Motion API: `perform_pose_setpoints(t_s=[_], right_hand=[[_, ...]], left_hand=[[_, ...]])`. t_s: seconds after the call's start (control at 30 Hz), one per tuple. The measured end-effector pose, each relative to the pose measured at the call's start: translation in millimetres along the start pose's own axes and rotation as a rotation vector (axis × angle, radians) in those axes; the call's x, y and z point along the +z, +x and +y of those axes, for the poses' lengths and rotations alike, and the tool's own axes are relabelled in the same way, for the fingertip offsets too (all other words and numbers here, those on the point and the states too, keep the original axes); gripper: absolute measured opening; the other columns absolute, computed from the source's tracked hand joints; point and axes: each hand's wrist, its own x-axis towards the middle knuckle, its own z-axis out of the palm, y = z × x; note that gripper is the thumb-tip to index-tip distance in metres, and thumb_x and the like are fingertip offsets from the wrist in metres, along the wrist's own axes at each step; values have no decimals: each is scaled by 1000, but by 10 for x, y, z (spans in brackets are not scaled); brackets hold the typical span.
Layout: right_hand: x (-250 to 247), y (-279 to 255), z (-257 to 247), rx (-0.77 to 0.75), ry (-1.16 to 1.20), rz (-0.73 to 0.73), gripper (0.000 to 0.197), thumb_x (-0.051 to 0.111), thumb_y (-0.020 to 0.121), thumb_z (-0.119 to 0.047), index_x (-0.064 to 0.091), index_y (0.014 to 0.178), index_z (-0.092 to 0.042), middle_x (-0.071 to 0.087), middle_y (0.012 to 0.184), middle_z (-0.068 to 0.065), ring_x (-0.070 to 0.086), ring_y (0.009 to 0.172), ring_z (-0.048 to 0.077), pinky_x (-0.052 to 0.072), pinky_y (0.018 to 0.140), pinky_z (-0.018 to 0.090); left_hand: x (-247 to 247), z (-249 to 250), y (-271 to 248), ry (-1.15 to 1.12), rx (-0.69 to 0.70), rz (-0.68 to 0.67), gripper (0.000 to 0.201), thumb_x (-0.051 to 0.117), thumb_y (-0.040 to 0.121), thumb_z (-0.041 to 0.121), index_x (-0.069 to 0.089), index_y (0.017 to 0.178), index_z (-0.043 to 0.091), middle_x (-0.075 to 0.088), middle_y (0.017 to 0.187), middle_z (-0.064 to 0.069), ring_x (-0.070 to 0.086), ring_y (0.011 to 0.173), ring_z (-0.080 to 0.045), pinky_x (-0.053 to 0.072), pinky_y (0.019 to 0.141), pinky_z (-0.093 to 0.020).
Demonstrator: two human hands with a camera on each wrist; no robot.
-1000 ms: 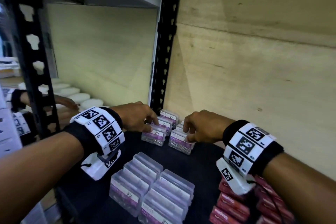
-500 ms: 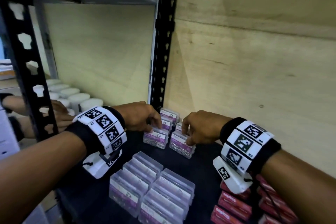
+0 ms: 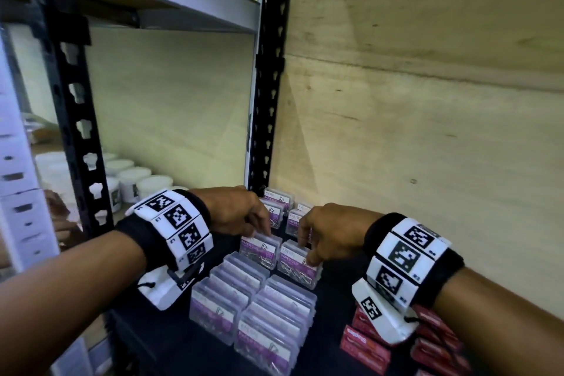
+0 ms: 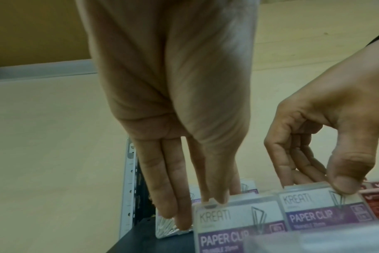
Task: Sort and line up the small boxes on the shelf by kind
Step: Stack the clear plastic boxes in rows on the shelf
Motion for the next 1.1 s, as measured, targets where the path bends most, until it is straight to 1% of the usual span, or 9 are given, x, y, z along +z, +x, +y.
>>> perform_pose_setpoints(t_s=[0.07,0.27,0.43,0.5,0.67,0.8,0.93,1.0,1.1], right_hand=[[13,-51,-19,-7,16,4,33,76,85,-31,67,117,-25,68,111,-7,60,92,12,47,79,25],[31,-190,-71,-21,38,-1,34,75,86,-31,66,119,-24,69,110,-6,59,89,11,45,78,24],[42,-284,-105,-27,52,-19,34,74,87,-30,66,120,-24,68,114,-6,58,93,12,45,83,26],[48,-314,-116,-24,59,-23,34,73,88,-31,65,120,-24,69,114,-6,61,97,13,46,84,27],[47,-382,-156,-18,55,-34,34,73,88,-32,65,120,-24,68,116,-5,58,94,12,44,82,26],[54,-417,-179,-17,52,-35,34,72,89,-32,64,122,-23,67,118,-4,56,94,11,42,82,26],[57,-459,-199,-15,53,-44,34,71,90,-31,63,123,-23,66,119,-4,55,94,11,41,81,26],[61,-468,-201,-18,53,-46,35,71,90,-30,63,123,-23,66,119,-4,57,95,12,42,82,25],[70,-494,-205,-21,62,-46,35,71,90,-30,63,124,-23,67,120,-4,62,104,15,46,85,26]], left_hand=[[-7,41,-54,16,14,-15,25,62,96,17,70,116,28,68,116,16,61,100,5,46,90,-14],[-40,158,-189,81,6,-68,27,53,100,19,68,119,30,67,118,14,59,101,0,42,85,-16],[-19,227,-257,75,-10,-81,26,52,100,18,68,118,28,67,115,15,58,98,2,45,87,-18],[-7,242,-276,74,-19,-80,26,52,100,19,68,118,29,67,115,15,58,98,1,43,86,-17],[20,268,-333,73,-19,-73,27,51,101,19,67,119,30,68,114,15,60,99,1,44,86,-15],[31,272,-361,77,-21,-71,27,51,101,19,66,119,31,68,117,14,61,104,-2,45,91,-18],[46,288,-388,67,-22,-77,29,49,101,17,67,121,29,68,117,13,61,104,-2,43,86,-12],[51,299,-400,63,-21,-81,29,48,101,17,67,121,28,68,116,13,60,102,-1,41,84,-11],[55,320,-426,69,-28,-88,29,48,101,19,66,122,30,67,116,14,58,100,0,41,85,-13]])
